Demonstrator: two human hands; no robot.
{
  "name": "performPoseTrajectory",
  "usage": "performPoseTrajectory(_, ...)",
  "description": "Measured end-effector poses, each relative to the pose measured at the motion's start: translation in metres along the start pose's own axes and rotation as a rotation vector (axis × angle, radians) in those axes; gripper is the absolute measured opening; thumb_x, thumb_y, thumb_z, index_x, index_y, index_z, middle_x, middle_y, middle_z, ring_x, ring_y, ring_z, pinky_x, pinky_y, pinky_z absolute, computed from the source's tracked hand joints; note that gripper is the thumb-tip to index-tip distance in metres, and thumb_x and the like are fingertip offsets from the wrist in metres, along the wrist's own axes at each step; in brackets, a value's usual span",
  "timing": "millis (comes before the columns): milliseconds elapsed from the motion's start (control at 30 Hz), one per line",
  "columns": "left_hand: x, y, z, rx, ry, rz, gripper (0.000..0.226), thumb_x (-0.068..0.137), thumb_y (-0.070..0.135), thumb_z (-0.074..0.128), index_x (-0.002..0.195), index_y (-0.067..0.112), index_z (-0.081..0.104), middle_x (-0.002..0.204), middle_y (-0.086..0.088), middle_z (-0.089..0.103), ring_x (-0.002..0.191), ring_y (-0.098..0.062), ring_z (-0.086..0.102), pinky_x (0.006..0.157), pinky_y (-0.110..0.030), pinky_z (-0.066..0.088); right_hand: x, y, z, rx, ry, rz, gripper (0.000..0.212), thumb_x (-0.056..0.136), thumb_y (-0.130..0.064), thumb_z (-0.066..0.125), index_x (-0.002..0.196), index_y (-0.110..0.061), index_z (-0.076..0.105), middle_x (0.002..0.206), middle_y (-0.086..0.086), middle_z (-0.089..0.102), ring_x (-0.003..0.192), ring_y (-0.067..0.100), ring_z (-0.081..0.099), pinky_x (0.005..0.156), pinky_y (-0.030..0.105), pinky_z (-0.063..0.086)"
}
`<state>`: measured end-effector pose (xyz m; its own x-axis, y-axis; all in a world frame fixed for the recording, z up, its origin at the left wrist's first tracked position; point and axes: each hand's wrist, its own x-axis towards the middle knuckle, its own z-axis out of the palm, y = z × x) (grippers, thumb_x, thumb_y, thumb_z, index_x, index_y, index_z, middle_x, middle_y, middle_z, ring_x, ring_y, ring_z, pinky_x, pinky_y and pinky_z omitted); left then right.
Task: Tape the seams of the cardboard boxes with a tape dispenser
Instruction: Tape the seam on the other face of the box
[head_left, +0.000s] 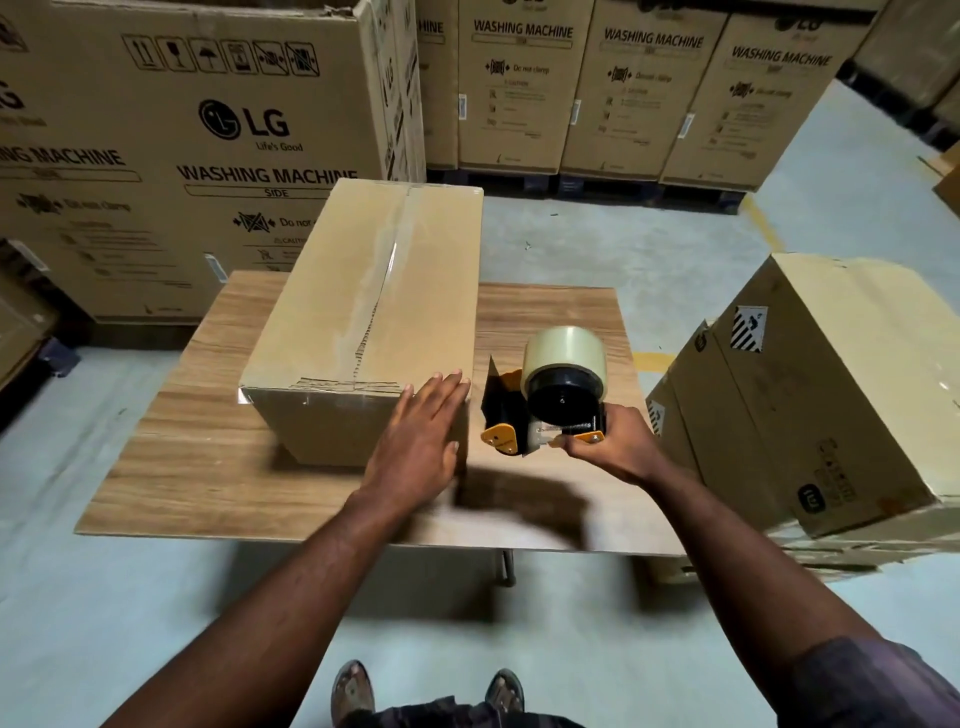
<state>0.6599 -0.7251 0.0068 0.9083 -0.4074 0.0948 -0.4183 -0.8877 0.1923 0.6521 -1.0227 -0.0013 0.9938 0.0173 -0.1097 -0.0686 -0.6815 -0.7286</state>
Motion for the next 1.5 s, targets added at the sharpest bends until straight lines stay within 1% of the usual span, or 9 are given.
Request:
performPoseTrajectory(267, 0.001, 0.007, 0.000, -0.083, 0.015, -0.018, 0.086, 0.091, 0.025, 0.061, 0.160, 0.024, 0.010, 0.168, 0.007, 0.006, 0.154, -0.013, 0.004, 0.124, -0.039, -0.007, 0.009, 0.000, 0.008, -0.096, -0.134, -0.014, 0.016, 0.069, -0.049, 0.078, 0.078, -0.039, 0.069, 0.076, -0.018, 0.073, 0.077, 0.003, 0.068, 0.072, 0.033, 0.055)
performPoseTrajectory(500, 0.001, 0.002, -0.001, -0.060, -0.025, -0.021, 0.096, 0.087, 0.020, 0.061, 0.161, 0.023, 0.001, 0.168, 0.007, -0.005, 0.153, -0.012, -0.004, 0.123, -0.038, -0.012, 0.012, 0.022, 0.032, -0.556, -0.416, 0.158, 0.052, 0.066, -0.071, 0.071, 0.089, -0.024, 0.069, 0.087, -0.001, 0.071, 0.082, 0.022, 0.067, 0.068, 0.030, 0.050)
performPoseTrajectory(800, 0.001, 0.001, -0.005, -0.111, -0.008, -0.015, 0.085, 0.090, 0.030, 0.059, 0.161, 0.023, 0.012, 0.168, 0.009, 0.003, 0.154, -0.012, 0.004, 0.121, -0.034, -0.012, -0.007, 0.053, 0.077, 0.298, -0.025, 0.548, 0.052, 0.077, -0.066, 0.075, 0.068, -0.015, 0.068, 0.059, 0.001, 0.063, 0.057, 0.020, 0.053, 0.062, 0.033, 0.040)
performPoseTrajectory(1000, 0.007, -0.004, -0.013, -0.167, -0.032, -0.007, 0.080, 0.091, 0.041, 0.060, 0.159, 0.028, 0.020, 0.166, 0.013, 0.011, 0.153, -0.009, 0.010, 0.120, -0.030, -0.006, 0.009, 0.038, 0.094, 0.788, 0.018, 0.806, 0.059, 0.088, -0.063, 0.067, 0.098, -0.005, 0.069, 0.064, 0.009, 0.063, 0.051, 0.023, 0.057, 0.055, 0.031, 0.049)
performPoseTrajectory(1133, 0.013, -0.012, -0.023, -0.202, -0.088, 0.007, 0.076, 0.090, 0.049, 0.057, 0.157, 0.033, 0.026, 0.164, 0.016, 0.018, 0.151, -0.009, 0.017, 0.119, -0.033, 0.006, 0.026, 0.026, 0.105, 0.874, -0.081, 0.902, 0.093, 0.080, -0.089, 0.045, 0.122, -0.008, 0.062, 0.084, 0.013, 0.063, 0.074, 0.028, 0.064, 0.077, 0.043, 0.053)
performPoseTrajectory(1233, 0.021, -0.020, -0.032, -0.270, -0.097, 0.007, 0.070, 0.085, 0.050, 0.056, 0.151, 0.034, 0.041, 0.159, 0.017, 0.033, 0.145, -0.012, 0.032, 0.116, -0.038, 0.020, 0.022, -0.002, 0.094, 0.256, -0.113, 0.773, 0.084, 0.098, -0.075, 0.027, 0.149, -0.011, 0.048, 0.142, 0.019, 0.056, 0.127, 0.037, 0.054, 0.094, 0.042, 0.045)
performPoseTrajectory(1333, 0.031, -0.030, -0.041, -0.392, -0.089, -0.017, 0.059, 0.081, 0.047, 0.054, 0.138, 0.031, 0.060, 0.146, 0.015, 0.053, 0.133, -0.015, 0.049, 0.111, -0.038, 0.036, 0.017, -0.020, 0.088, -0.198, -0.082, 0.549, 0.064, 0.101, -0.067, 0.034, 0.128, -0.017, 0.064, 0.132, 0.014, 0.065, 0.124, 0.036, 0.058, 0.094, 0.039, 0.045)
performPoseTrajectory(1433, 0.040, -0.037, -0.045, -0.563, -0.069, -0.043, 0.039, 0.088, 0.031, 0.060, 0.124, 0.024, 0.071, 0.132, 0.010, 0.065, 0.124, -0.012, 0.057, 0.108, -0.031, 0.042, 0.020, -0.037, 0.106, 0.315, 0.085, 0.251, 0.057, 0.091, -0.072, 0.049, 0.099, -0.020, 0.070, 0.100, 0.003, 0.073, 0.100, 0.026, 0.069, 0.078, 0.037, 0.051)
performPoseTrajectory(1500, 0.043, -0.040, -0.045, -0.633, -0.071, -0.050, 0.028, 0.094, 0.016, 0.064, 0.120, 0.021, 0.074, 0.127, 0.007, 0.068, 0.122, -0.009, 0.059, 0.108, -0.027, 0.042, 0.020, -0.058, 0.125, 0.729, 0.135, 0.194, 0.046, 0.095, -0.060, 0.052, 0.126, -0.028, 0.064, 0.129, -0.002, 0.067, 0.119, 0.012, 0.063, 0.092, 0.036, 0.052)
